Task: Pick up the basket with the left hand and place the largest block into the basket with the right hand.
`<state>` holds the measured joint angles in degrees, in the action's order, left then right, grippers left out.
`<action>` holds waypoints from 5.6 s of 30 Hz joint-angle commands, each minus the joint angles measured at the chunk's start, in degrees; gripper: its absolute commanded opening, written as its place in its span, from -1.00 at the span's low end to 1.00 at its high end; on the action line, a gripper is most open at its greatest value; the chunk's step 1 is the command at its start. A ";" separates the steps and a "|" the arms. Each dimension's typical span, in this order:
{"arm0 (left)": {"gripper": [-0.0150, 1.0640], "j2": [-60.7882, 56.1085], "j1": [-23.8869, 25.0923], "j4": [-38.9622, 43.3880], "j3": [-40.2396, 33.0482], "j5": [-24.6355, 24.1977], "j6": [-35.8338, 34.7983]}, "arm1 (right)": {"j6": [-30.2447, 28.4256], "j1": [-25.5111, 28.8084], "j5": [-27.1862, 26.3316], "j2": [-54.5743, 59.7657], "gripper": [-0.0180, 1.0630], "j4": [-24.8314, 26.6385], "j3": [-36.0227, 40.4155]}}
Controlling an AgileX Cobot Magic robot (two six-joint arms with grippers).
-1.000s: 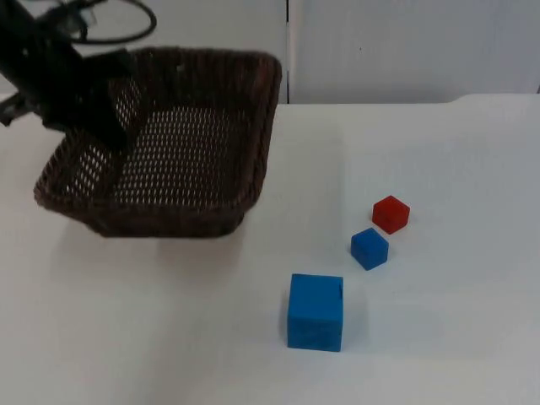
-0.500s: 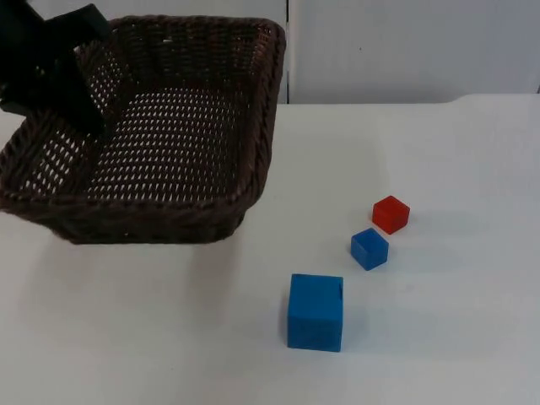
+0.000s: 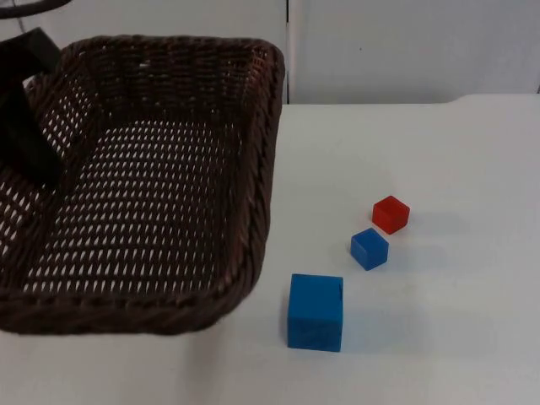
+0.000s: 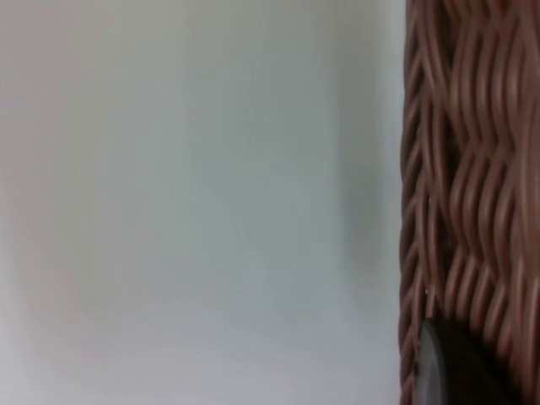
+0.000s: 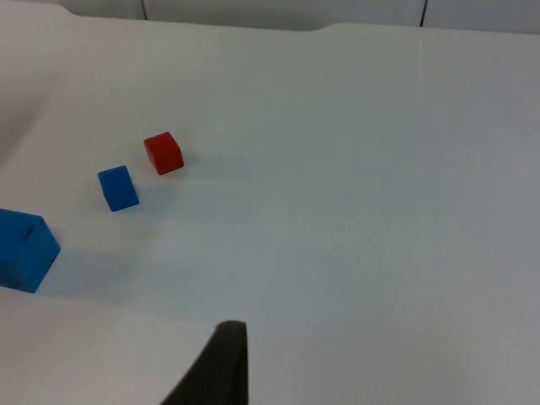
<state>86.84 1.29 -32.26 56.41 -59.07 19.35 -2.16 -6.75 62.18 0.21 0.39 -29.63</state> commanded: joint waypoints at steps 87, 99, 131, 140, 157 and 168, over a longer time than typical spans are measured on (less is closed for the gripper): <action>-0.98 -2.80 0.09 -1.67 -5.39 3.05 0.22 | -37.32 0.17 -15.32 64.23 0.86 23.69 -18.60; -0.98 -2.80 0.09 -1.68 -5.39 3.05 0.22 | -46.29 -14.04 -19.88 75.25 0.86 26.42 -18.60; -0.98 -2.80 0.09 -1.30 -5.39 3.60 0.75 | -78.93 -27.75 -41.06 105.11 0.86 42.31 -19.92; -0.98 -2.80 0.09 -1.16 -5.39 3.59 0.75 | -84.44 -27.75 -38.17 112.48 0.86 46.82 -28.62; -0.98 -2.80 0.09 -1.17 -5.39 3.81 0.75 | -85.90 -30.69 -40.53 117.77 0.86 46.46 -32.04; -0.98 -2.80 0.09 -1.17 -5.39 3.92 0.75 | -85.75 -31.13 -41.55 117.77 0.86 46.67 -32.04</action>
<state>84.86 1.29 -32.26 51.01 -55.01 20.00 -87.60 -37.64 20.64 118.20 46.97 -61.36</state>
